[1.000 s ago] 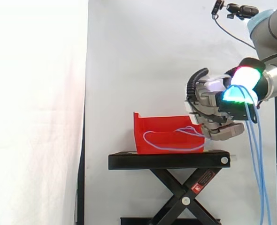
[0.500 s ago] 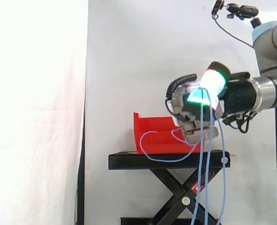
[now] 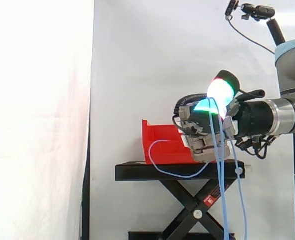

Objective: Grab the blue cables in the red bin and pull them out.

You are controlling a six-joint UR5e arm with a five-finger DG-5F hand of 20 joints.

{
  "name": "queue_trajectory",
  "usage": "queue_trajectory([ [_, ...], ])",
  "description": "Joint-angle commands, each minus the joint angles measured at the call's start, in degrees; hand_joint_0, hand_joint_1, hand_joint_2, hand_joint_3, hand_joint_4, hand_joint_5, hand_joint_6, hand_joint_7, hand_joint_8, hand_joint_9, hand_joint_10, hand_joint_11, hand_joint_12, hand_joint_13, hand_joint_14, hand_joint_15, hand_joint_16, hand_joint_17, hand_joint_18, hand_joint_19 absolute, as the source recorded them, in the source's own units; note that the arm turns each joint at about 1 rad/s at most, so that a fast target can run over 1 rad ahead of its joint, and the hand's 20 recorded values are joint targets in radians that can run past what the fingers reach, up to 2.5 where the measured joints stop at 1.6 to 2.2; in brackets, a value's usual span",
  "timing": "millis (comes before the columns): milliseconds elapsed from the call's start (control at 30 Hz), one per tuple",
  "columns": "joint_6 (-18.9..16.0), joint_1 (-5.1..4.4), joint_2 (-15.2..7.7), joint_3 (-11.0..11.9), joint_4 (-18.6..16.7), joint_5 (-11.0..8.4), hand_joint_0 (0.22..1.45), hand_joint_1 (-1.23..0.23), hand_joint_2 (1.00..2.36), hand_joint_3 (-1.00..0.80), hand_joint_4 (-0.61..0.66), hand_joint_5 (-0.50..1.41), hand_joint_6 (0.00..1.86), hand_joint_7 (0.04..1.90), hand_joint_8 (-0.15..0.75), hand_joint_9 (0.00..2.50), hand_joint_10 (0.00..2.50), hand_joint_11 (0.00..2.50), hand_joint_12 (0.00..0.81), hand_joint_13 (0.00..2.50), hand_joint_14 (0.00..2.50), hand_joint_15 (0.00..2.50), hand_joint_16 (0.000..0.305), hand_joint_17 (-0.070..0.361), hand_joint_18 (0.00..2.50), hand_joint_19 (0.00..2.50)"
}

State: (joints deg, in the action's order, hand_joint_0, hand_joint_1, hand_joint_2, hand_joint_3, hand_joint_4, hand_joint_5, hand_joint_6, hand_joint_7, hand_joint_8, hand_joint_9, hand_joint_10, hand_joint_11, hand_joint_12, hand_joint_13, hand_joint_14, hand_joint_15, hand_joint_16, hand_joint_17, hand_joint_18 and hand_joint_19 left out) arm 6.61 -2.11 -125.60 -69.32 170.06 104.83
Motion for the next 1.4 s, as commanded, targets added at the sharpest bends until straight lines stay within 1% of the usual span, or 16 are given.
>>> queue_trajectory([
  [0, -0.2, 0.00, 0.0, 0.0, 0.0, -0.07, 0.78, -0.80, 1.00, -1.00, 0.09, 1.11, 0.01, 0.89, 0.212, 1.64, 0.06, 1.85, 0.262, 1.21, 2.50, 0.59, 0.043, 0.096, 1.24, 1.34],
  [200, -0.2, 0.00, 0.0, 0.0, 0.0, 0.20, 0.77, -0.79, 1.00, -1.00, 0.09, 1.11, 0.01, 0.89, 0.222, 1.64, 0.06, 1.85, 0.261, 1.21, 2.50, 0.59, 0.044, 0.099, 1.24, 1.32],
  [233, -0.2, 0.00, 0.0, 0.0, 0.0, 0.20, 0.76, -0.79, 1.00, -1.00, 0.10, 1.11, 0.01, 0.89, 0.212, 1.64, 0.06, 1.85, 0.263, 1.21, 2.50, 0.58, 0.044, 0.099, 1.24, 1.32],
  [267, -0.2, 0.00, 0.0, 0.0, 0.0, 0.20, 0.76, -0.78, 1.00, -1.00, 0.10, 1.11, 0.01, 0.89, 0.224, 1.64, 0.06, 1.85, 0.272, 1.22, 2.50, 0.58, 0.045, 0.101, 1.23, 1.30],
  [433, -0.1, 0.08, 0.0, 0.0, 0.0, 0.20, 0.74, -0.78, 1.00, -1.00, 0.10, 1.11, 0.01, 0.87, 0.211, 1.64, 0.06, 1.85, 0.273, 1.23, 2.50, 0.57, 0.046, 0.104, 1.23, 1.25],
  [667, 0.0, 0.08, 0.0, 0.0, 0.0, 0.29, 0.71, -0.76, 1.00, -1.00, 0.12, 1.10, 0.01, 0.86, 0.229, 1.65, 0.06, 1.84, 0.283, 1.24, 2.50, 0.57, 0.050, 0.112, 1.23, 1.15],
  [733, 0.0, 0.08, 0.0, 0.0, 0.0, 0.37, 0.70, -0.75, 1.00, -1.00, 0.12, 1.10, 0.01, 0.86, 0.220, 1.65, 0.06, 1.82, 0.282, 1.24, 2.50, 0.54, 0.050, 0.111, 1.23, 1.15],
  [767, 0.0, 0.08, 0.0, 0.0, 0.0, 0.37, 0.70, -0.75, 1.00, -1.00, 0.12, 1.10, 0.01, 0.85, 0.236, 1.65, 0.06, 1.83, 0.282, 1.24, 2.50, 0.56, 0.050, 0.112, 1.23, 1.15],
  [1167, 0.1, 0.08, 0.0, 0.0, -0.1, 0.37, 0.66, -0.71, 1.00, -1.00, 0.13, 1.11, 0.01, 0.85, 0.245, 1.66, 0.06, 1.81, 0.294, 1.26, 2.50, 0.51, 0.054, 0.121, 1.24, 1.08],
  [1367, 0.1, 0.08, 0.0, 0.0, -0.1, 0.37, 0.63, -0.70, 1.00, -1.00, 0.14, 1.12, 0.01, 0.84, 0.268, 1.69, 0.06, 1.79, 0.301, 1.29, 2.50, 0.51, 0.058, 0.130, 1.24, 0.98],
])
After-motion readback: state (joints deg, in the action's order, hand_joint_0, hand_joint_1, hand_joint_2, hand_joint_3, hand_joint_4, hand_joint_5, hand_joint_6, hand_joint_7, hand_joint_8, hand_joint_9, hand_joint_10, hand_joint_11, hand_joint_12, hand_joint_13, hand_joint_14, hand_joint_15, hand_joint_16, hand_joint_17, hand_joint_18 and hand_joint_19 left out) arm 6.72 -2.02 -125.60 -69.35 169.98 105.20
